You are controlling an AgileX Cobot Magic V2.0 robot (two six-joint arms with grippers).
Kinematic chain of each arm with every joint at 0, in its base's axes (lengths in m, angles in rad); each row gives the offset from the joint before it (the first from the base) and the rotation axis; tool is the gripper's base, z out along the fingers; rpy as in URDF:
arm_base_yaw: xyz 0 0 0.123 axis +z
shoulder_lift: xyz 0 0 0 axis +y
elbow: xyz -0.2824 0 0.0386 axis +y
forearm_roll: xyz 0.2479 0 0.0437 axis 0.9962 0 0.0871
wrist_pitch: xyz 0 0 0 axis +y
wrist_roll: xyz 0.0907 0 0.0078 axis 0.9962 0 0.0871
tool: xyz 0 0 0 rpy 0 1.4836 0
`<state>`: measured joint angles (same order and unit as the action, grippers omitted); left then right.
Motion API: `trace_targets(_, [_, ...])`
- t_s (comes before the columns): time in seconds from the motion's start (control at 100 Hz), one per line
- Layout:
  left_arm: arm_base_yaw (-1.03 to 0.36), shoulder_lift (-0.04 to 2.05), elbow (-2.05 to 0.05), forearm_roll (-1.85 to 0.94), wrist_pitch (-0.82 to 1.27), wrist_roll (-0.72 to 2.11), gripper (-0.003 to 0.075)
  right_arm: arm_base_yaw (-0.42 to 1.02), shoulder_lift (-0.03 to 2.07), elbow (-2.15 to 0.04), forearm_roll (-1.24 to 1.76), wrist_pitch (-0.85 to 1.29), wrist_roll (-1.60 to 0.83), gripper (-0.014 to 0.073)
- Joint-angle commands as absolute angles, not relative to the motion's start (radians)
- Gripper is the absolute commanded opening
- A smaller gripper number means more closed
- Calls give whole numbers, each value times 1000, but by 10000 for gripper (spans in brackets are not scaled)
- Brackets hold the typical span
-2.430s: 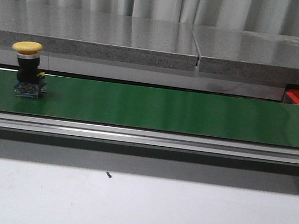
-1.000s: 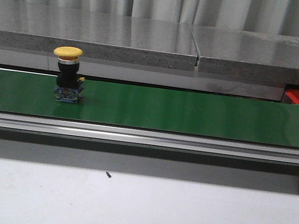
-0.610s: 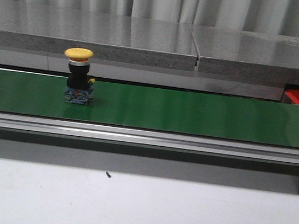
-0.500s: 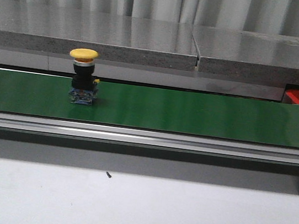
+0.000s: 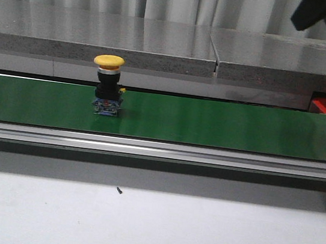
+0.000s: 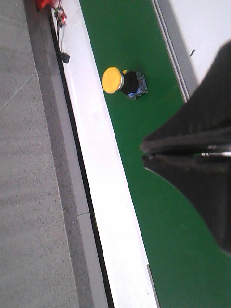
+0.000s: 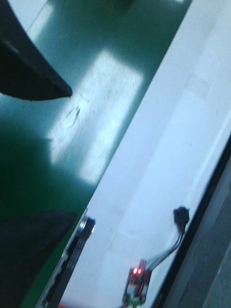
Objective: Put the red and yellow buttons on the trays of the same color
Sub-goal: 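Move the right gripper back over the belt toward the yellow button, then lower the right gripper onto the yellow button on the belt and grasp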
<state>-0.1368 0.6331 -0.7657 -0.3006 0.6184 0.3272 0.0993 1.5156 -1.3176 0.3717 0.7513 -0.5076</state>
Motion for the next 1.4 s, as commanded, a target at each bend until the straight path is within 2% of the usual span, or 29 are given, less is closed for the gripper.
trace_targets(0.0, [-144, 636, -791, -323, 547, 316, -19, 165, 1492, -1340, 386, 722, -528, 490])
trace_targets(0.27, [-144, 636, -791, -323, 545, 316, -19, 310, 1577, -1363, 385, 762, -546, 490])
trace_targets(0.61, [-144, 636, -791, -323, 545, 316, -19, 446, 1739, -1530, 385, 879, -558, 490])
trace_targets(0.74, [-144, 636, -791, -323, 545, 316, -19, 489, 1791, -1576, 386, 882, -595, 452])
trace_targets(0.85, [-144, 636, -791, -323, 545, 316, -19, 514, 1831, -1619, 386, 882, -596, 418])
trace_targets(1.19, [-144, 636, -791, -323, 545, 316, -19, 528, 1925, -1717, 389, 836, -596, 414])
trace_targets(1.26, [-144, 636, -791, -323, 545, 316, -19, 528, 1926, -1717, 391, 814, -596, 363])
trace_targets(1.39, [-144, 636, -791, -323, 545, 316, -19, 528, 1926, -1717, 393, 787, -593, 192])
